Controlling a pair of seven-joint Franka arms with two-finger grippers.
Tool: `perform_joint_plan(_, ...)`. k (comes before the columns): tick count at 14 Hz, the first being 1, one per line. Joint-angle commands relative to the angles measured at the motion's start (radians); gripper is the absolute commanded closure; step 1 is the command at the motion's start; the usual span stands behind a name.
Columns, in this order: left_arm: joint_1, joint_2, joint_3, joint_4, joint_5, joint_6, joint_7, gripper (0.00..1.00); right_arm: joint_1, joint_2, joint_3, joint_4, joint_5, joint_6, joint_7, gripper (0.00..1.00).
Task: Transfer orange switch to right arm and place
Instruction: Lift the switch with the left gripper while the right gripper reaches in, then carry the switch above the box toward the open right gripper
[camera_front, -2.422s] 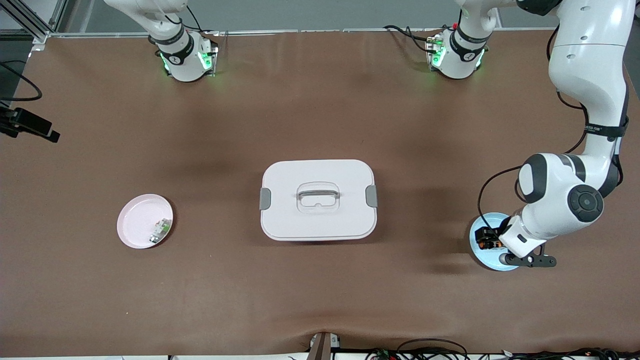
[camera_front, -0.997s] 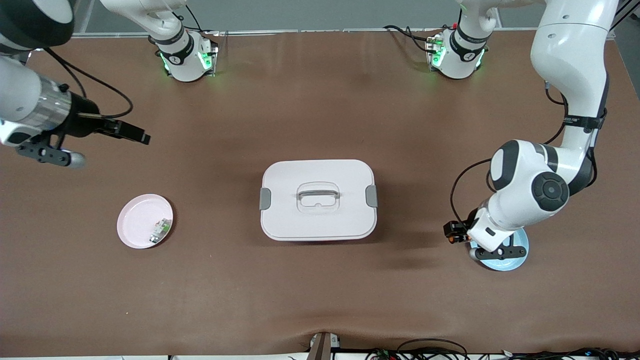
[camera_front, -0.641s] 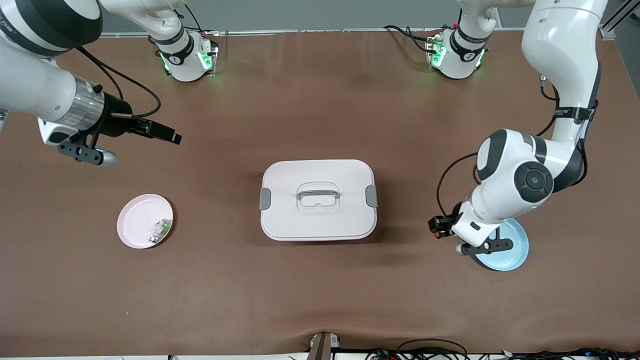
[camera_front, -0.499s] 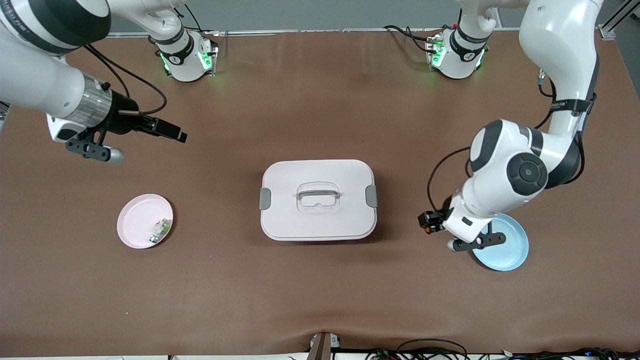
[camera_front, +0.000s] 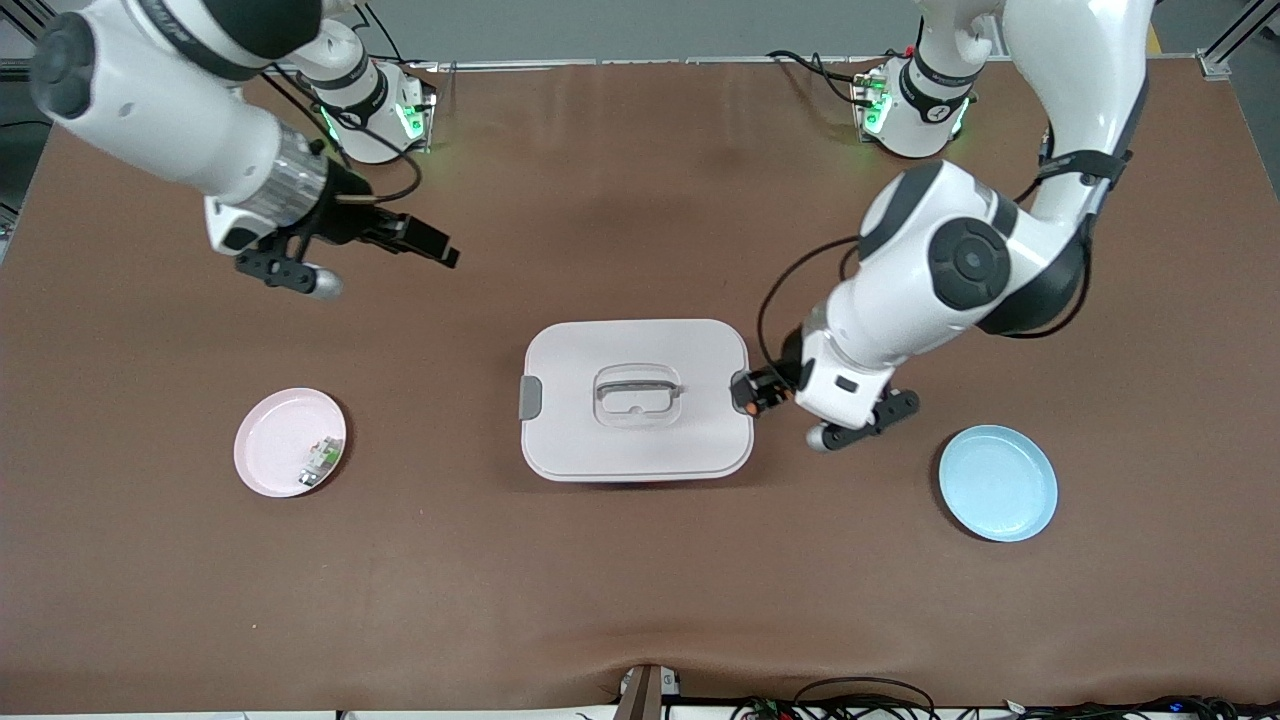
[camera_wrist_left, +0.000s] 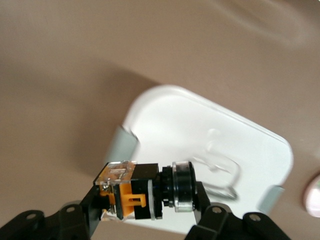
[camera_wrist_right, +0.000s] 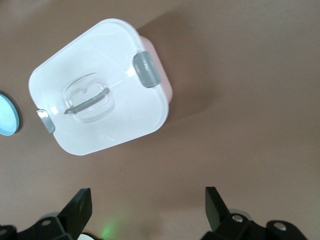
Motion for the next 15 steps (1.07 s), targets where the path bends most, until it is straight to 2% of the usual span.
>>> perform_joint_plan(1,0.003,0.001,-0.071,0.023,-0.016,-0.023,-0.165,1.0,0.063,-0.083,-0.01,-0.106,0.057,0.133,0.013,0.0)
perform_joint_plan(4,0.019,-0.001,-0.151,0.023,-0.037,-0.029,-0.333,1.0,0.103,-0.108,-0.01,-0.113,0.12,0.214,0.001,0.0)
perform_joint_plan(6,0.024,-0.002,-0.171,0.023,-0.126,-0.054,-0.387,1.0,0.114,-0.126,-0.01,-0.137,0.187,0.277,-0.018,0.0)
perform_joint_plan(8,0.024,-0.002,-0.172,0.023,-0.222,-0.062,-0.457,1.0,0.119,-0.14,-0.01,-0.16,0.215,0.304,-0.071,0.0)
perform_joint_plan(11,0.023,-0.002,-0.192,0.023,-0.24,-0.062,-0.549,1.0,0.12,-0.143,-0.011,-0.166,0.244,0.311,-0.098,0.0)
perform_joint_plan(13,0.018,-0.002,-0.197,0.021,-0.243,-0.062,-0.644,1.0,0.146,-0.137,-0.01,-0.168,0.249,0.368,-0.102,0.0)
perform_joint_plan(14,0.012,0.001,-0.208,0.021,-0.243,-0.062,-0.699,1.0,0.155,-0.134,-0.01,-0.168,0.271,0.403,-0.102,0.0)
perform_joint_plan(15,0.009,0.001,-0.215,0.021,-0.243,-0.062,-0.762,1.0,0.169,-0.128,-0.011,-0.168,0.331,0.434,-0.102,0.0)
